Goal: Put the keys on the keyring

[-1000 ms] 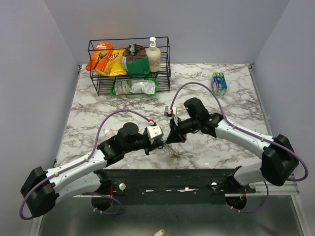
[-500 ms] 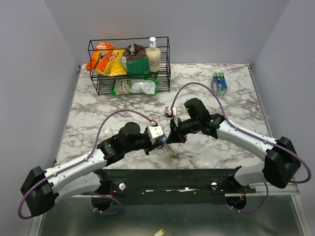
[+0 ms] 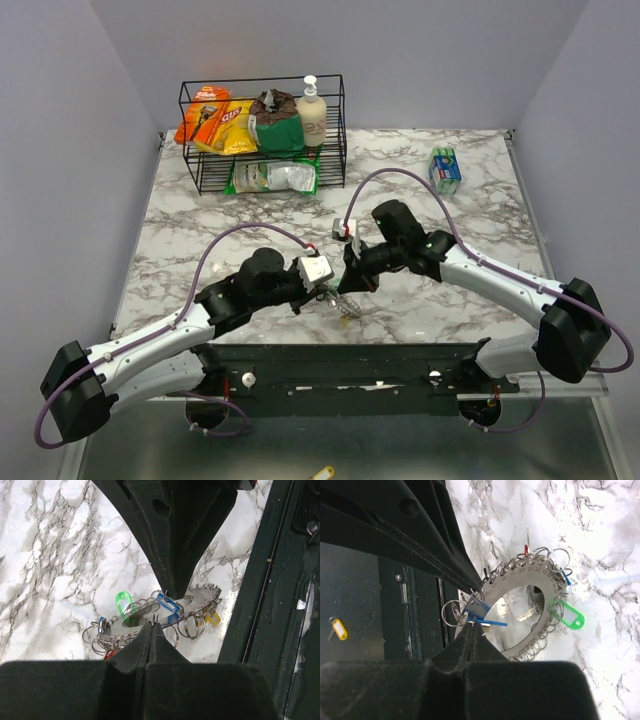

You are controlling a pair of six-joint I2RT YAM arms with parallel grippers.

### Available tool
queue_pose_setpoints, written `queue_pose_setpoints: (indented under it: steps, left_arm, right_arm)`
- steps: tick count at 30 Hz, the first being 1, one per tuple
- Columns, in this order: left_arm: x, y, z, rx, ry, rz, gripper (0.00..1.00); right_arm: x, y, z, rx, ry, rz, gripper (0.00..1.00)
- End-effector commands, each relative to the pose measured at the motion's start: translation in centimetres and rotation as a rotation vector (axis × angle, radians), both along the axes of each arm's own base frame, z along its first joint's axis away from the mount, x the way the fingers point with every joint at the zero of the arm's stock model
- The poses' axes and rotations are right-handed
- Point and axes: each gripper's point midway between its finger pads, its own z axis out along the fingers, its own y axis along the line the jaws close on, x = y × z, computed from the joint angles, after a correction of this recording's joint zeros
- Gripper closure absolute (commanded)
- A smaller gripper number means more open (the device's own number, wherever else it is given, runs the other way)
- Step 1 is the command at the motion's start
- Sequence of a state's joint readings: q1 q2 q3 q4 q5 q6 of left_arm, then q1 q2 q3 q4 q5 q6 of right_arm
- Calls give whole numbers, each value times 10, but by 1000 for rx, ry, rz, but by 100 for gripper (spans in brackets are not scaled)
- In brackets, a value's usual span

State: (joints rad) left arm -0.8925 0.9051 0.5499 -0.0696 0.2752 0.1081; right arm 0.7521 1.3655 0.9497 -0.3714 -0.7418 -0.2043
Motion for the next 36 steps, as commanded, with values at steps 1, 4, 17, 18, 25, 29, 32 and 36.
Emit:
queue_pose_setpoints:
  steps: [1, 4, 17, 18, 25, 29, 32, 36]
  left_arm:
    - [7, -8, 22, -28, -51, 0, 100]
    - [7, -10, 20, -18, -46, -9, 100]
    - [0, -15, 27, -37, -69, -43, 100]
    - [0, -15, 26, -35, -67, -42, 100]
    - [-1, -17, 22, -15, -63, -49, 100]
    - [-3, -19, 20, -10, -62, -62, 100]
    - [-4, -20, 20, -10, -66, -66, 100]
    - [-5, -18, 16, 7, -62, -64, 100]
  right_arm:
    - [-1, 5, 12, 6, -35, 25, 100]
    - [-2, 8, 10, -6, -24, 36, 99]
    - [0, 14, -1, -41, -9, 45, 100]
    - [0, 14, 0, -39, -11, 45, 100]
    - [2, 17, 5, -27, -20, 40, 100]
    - [3, 18, 3, -35, -19, 37, 100]
    - [5, 18, 0, -42, -17, 30, 99]
    - [3, 18, 6, -22, -33, 39, 100]
